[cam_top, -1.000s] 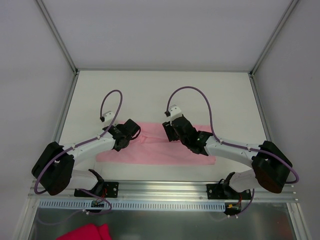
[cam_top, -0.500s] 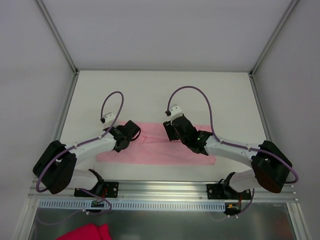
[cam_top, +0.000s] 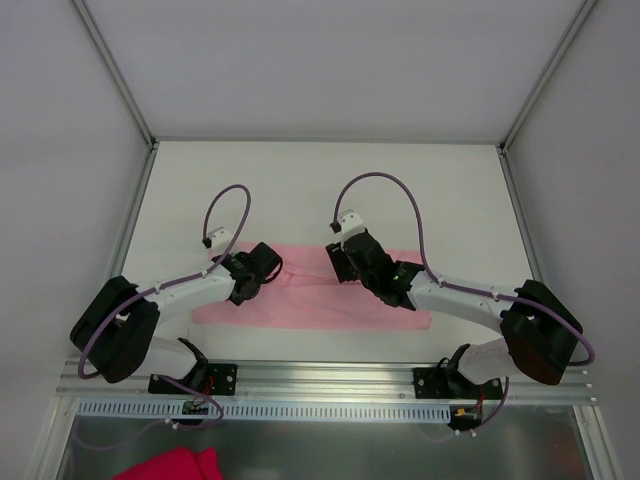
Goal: Fold and stack the t-shirts
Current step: Fold the other side of the tshirt into a rectangle
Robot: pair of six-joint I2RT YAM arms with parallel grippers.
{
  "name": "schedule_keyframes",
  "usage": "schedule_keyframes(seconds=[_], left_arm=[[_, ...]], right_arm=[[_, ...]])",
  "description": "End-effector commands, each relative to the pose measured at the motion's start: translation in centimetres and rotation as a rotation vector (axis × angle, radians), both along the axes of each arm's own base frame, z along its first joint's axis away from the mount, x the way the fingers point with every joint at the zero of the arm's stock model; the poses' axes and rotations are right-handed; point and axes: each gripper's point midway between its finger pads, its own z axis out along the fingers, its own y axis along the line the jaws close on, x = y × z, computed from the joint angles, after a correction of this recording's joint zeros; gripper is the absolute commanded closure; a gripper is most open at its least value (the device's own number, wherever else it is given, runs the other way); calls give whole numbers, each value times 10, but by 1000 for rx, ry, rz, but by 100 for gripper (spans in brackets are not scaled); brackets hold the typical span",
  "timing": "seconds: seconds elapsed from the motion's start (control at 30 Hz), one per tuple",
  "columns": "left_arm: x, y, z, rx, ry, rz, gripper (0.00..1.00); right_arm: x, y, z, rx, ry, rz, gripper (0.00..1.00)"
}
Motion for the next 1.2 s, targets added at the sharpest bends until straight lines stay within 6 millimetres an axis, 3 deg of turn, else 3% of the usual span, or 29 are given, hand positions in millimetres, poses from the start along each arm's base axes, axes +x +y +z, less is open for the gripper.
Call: schedule_keyframes(seconds=[0.0,0.4,0.77,1.17], left_arm=[[-1,3,5,3,-28,21,100],[-3,15,42,7,-111,67,100],[-17,19,48,5,-91,50,100],[-5,19,80,16,-164,50,100]], right_arm=[[11,7,19,35,-44,-16,43],[8,14,25,69,-36,13,43],[8,17,25,82,-32,19,43],[4,24,25,104,-15,49,44]])
